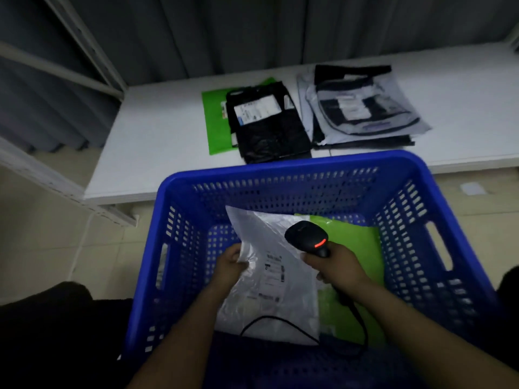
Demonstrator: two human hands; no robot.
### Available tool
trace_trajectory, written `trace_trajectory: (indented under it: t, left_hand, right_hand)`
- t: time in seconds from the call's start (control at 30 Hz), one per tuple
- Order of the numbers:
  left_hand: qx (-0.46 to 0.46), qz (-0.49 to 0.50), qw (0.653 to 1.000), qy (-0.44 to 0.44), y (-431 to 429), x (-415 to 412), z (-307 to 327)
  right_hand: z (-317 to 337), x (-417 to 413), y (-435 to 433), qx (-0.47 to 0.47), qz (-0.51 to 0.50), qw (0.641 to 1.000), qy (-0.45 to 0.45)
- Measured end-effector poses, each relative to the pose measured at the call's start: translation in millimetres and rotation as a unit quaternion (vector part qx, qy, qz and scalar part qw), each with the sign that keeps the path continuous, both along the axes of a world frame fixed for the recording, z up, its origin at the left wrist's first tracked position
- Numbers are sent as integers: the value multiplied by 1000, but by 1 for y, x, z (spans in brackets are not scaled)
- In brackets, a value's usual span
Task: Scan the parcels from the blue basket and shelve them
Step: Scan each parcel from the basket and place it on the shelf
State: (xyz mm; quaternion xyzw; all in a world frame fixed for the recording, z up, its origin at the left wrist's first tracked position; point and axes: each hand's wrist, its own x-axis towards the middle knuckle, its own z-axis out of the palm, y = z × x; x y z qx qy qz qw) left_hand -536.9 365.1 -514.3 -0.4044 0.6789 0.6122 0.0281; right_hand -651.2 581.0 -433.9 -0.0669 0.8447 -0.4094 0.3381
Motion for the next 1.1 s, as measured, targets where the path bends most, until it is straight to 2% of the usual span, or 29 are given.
trace_trajectory:
  t: [0.2, 0.4, 0.6, 0.87, 1.1]
  left_hand:
    - [-131, -93, 980, 115, 7, 15, 93]
    - [-181, 3, 964, 197, 3, 23, 173]
    - [-283, 63, 920, 262, -4, 22, 236]
    - [-371, 146, 868, 297, -22, 17, 260]
    - [-413, 120, 864, 260, -25, 11, 257]
  right_hand:
    - [61, -2, 13, -124, -45, 991, -12]
    - [119, 3, 23, -210, -15, 977, -38]
    - [149, 12, 30, -273, 8, 958, -85]
    - [158, 10, 34, -307, -3, 948, -81]
    - [166, 6, 33, -327, 16, 943, -68]
